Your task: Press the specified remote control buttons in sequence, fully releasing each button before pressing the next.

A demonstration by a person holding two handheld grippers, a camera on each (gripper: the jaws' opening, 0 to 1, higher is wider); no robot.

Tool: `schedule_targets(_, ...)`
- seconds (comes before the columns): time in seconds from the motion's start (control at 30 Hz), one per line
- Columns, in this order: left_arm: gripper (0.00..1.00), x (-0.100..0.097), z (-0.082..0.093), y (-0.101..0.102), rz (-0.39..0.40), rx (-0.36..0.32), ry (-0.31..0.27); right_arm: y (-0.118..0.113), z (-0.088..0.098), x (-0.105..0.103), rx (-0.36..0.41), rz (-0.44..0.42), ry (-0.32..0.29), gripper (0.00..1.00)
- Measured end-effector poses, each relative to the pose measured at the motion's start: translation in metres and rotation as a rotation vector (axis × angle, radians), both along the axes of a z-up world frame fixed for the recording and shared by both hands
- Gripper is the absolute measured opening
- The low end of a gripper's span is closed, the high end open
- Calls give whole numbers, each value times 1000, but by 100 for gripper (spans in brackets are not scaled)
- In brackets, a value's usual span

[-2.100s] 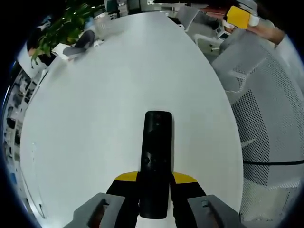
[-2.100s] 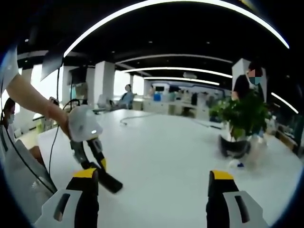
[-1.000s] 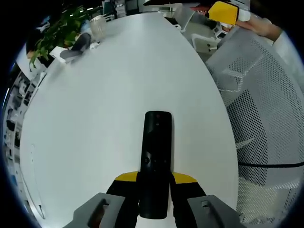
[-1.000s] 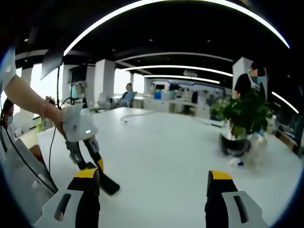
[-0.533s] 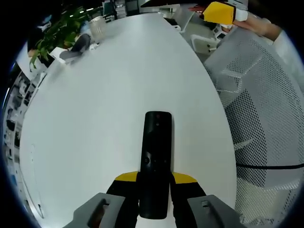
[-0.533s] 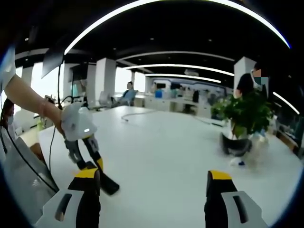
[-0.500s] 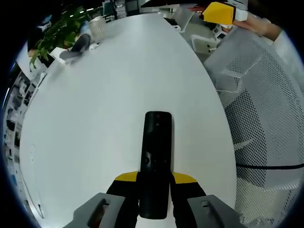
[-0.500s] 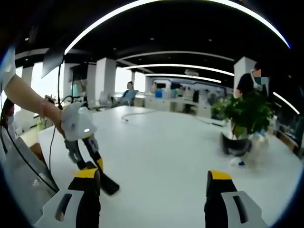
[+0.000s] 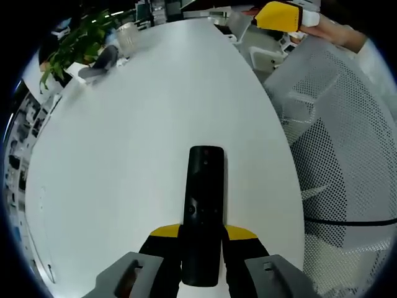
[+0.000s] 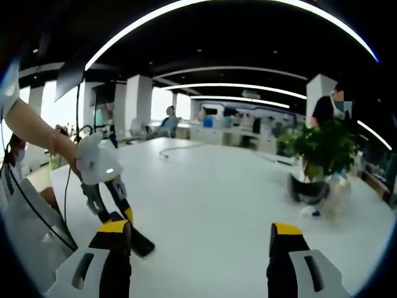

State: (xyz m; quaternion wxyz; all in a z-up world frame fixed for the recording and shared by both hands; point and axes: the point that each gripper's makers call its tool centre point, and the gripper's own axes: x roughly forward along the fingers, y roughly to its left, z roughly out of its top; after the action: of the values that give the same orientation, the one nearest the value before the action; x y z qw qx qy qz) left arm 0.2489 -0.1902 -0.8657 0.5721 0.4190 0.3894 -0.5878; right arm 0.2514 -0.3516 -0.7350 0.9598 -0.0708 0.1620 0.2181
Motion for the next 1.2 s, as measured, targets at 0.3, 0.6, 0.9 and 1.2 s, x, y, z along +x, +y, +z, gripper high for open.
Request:
schedule_targets(0.3,24,-4,0,0,2,-5,2,0,0,0,2,-1,1,91)
schedule_targets(0.6,24,-9,0,-1,7,-14,3,0,0,-1,0,-2,2,91)
schedule_targets(0.9,24,-13,0,-1,8,-23,4,0,-1,-1,-3,-2,5,91)
schedule_targets(1.2,24,-16,0,-1,8,-29,5,-1,-2,-1,-3,-2,7,91)
